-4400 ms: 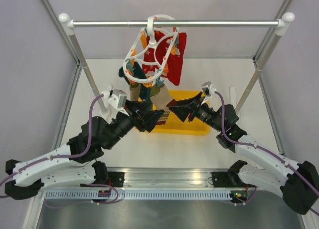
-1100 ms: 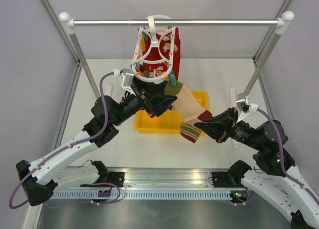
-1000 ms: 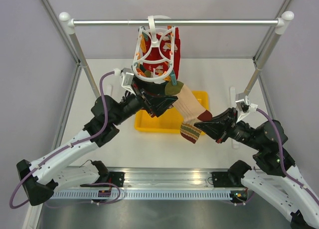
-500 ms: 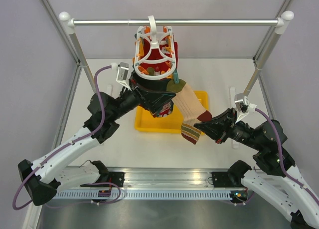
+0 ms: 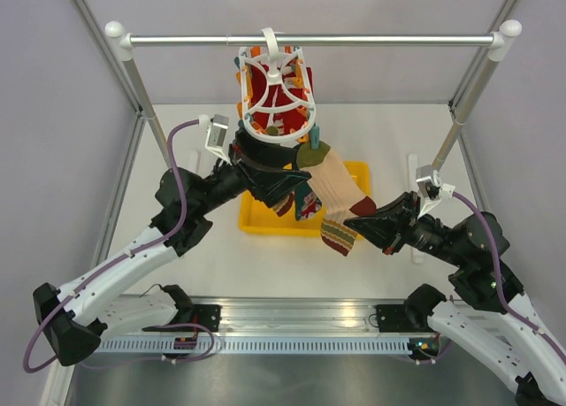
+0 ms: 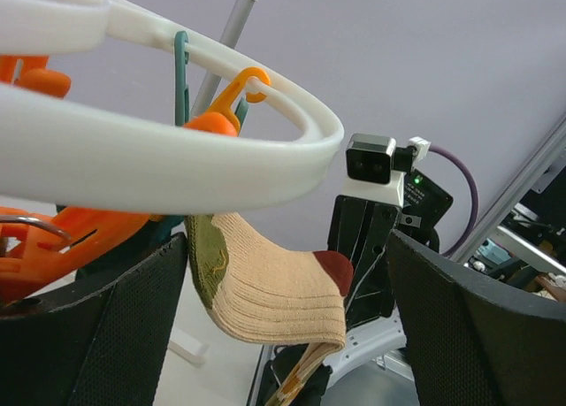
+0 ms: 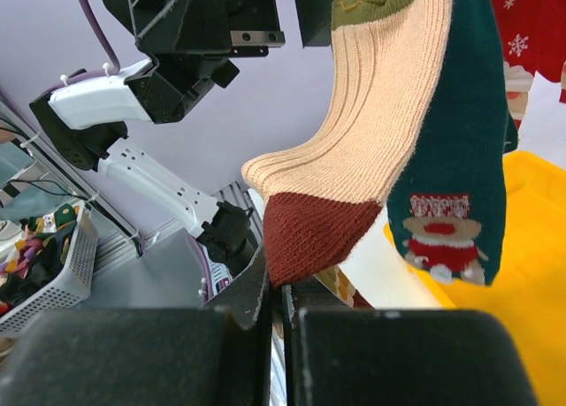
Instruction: Remove the socks clipped to the hanger
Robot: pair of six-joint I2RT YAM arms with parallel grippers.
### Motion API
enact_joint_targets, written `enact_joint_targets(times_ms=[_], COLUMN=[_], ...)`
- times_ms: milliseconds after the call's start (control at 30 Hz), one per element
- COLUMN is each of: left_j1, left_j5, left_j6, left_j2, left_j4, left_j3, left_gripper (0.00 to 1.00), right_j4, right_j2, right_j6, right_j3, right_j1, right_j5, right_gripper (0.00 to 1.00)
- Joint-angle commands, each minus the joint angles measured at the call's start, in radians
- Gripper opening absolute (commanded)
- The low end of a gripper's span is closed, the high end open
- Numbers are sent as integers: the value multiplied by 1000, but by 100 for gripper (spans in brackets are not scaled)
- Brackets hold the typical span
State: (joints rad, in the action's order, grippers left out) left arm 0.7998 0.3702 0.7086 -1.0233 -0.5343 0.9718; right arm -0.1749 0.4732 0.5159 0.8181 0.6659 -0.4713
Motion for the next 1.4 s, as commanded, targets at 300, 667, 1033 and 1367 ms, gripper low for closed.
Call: enact_joint_targets(times_ms=[300, 667, 1033, 1367], left_j1=[-4, 42, 104, 111], left_j5=[102, 11, -203, -209], left_j6=[23, -6, -73, -75], left_j2=[-37, -54, 109, 205], left_j4=[-21, -30, -135, -60], left_j3=[41, 19, -146, -265], left_gripper=[96, 100, 100, 98], right_j4=[17, 17, 43, 126], right_j2=[19, 22, 54, 108], right_j6=[29, 55, 78, 116], right_j3=[68, 115, 110, 84], right_j1=[3, 4, 6, 4], right_j5=[-47, -70, -93, -135], right_gripper=[1, 1, 1, 1])
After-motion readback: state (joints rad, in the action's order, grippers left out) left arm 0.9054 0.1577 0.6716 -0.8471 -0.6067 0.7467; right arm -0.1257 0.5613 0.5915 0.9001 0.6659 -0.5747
